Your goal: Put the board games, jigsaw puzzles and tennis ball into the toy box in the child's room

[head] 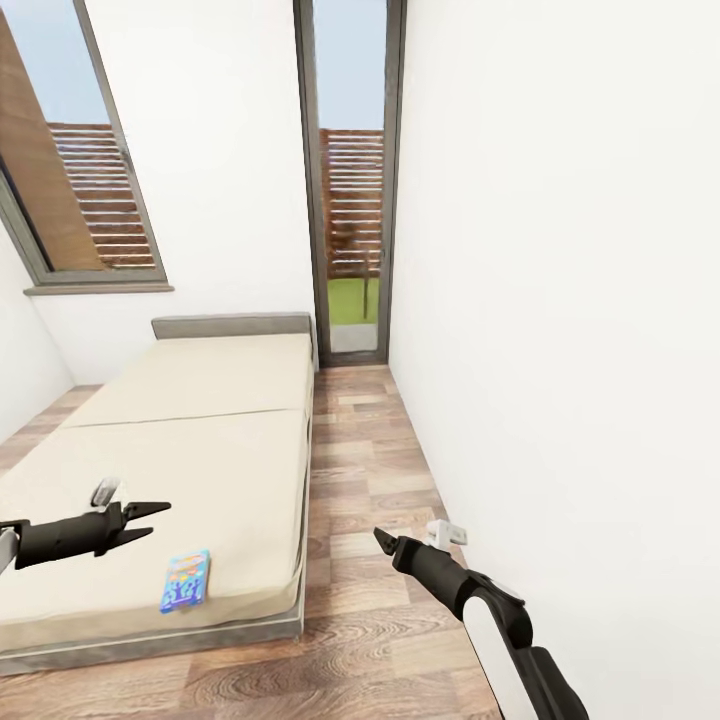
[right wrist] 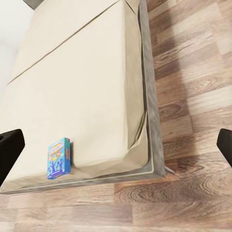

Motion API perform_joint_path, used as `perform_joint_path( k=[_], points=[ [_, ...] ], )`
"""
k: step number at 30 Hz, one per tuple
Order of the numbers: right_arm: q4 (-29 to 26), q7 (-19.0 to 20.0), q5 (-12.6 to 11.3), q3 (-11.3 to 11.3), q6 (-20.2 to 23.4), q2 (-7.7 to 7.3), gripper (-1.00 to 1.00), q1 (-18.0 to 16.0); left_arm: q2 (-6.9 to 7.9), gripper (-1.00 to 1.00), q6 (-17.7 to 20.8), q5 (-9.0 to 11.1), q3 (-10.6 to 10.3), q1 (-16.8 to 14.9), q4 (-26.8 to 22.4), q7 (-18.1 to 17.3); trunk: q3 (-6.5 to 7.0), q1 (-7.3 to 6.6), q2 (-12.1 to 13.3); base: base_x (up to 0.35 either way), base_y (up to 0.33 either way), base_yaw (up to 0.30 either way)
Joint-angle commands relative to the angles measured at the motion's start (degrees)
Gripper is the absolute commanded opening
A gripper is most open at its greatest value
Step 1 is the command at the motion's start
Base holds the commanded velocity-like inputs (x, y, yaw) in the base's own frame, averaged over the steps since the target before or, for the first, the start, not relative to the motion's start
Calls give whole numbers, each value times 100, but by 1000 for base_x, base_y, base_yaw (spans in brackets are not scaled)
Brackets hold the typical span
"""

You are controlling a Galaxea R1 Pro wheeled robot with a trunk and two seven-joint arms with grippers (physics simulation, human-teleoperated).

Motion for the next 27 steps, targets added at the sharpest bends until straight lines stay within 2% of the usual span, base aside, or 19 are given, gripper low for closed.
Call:
perform_joint_path(
  k=[1, 9, 15, 27],
  points=[
    [-5, 3, -11, -10, 28, 1, 100, -3, -27, 100, 18, 23, -11, -7, 11, -7, -25, 23, -46, 0, 0, 0],
    [97, 1, -10, -34, -28, -2, 100, -3, -229, 100, -26, 24, -17, 0, 25, -9, -169, 199, -367, 0, 0, 0],
    [189, -5, -16, -32, -226, -2, 100, -3, -261, 100, -25, 25, -18, -2, 26, -29, -276, 330, -608, 0, 0, 0],
    [285, -3, -21, -29, -309, 4, 100, -3, -271, 100, -20, 28, -18, -1, 27, -81, -492, 594, -1089, 0, 0, 0]
  ],
)
